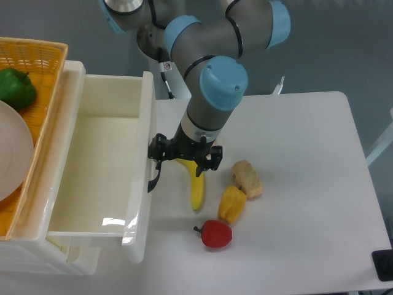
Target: Slide the top white drawer open
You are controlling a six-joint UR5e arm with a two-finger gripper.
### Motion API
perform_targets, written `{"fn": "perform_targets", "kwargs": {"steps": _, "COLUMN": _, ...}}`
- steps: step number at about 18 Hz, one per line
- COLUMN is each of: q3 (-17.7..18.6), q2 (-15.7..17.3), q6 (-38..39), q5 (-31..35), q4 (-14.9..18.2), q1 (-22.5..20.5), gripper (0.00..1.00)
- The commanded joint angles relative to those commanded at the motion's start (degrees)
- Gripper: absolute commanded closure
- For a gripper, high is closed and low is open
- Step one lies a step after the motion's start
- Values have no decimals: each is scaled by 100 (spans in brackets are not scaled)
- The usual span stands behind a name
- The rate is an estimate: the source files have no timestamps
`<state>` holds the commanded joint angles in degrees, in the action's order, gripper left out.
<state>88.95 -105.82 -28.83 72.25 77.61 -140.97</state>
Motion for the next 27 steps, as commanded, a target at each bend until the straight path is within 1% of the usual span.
{"fn": "perform_targets", "kwargs": {"steps": 7, "q3": 0, "q2": 9, "q6": -9, "q5": -17, "q4": 9, "q1": -79, "gripper": 0}}
{"fn": "perform_targets", "kwargs": {"steps": 15, "q3": -97, "q2": -17, "q6": -9, "q5": -44, "q4": 53, "q1": -202, "gripper": 0}}
{"fn": "perform_targets", "kwargs": {"steps": 22, "q3": -88, "q2": -44, "q6": -9, "q5": -61, "q4": 53, "q1": -202, "gripper": 0}}
{"fn": "perform_targets", "kwargs": {"steps": 24, "q3": -79, "q2": -123, "q6": -9, "q5": -114, "q4": 53, "q1": -202, "gripper": 0}}
{"fn": "perform_targets", "kwargs": {"steps": 27, "q3": -79, "q2": -123, "q6": -9, "q5": -176, "q4": 61, "q1": -202, "gripper": 0}}
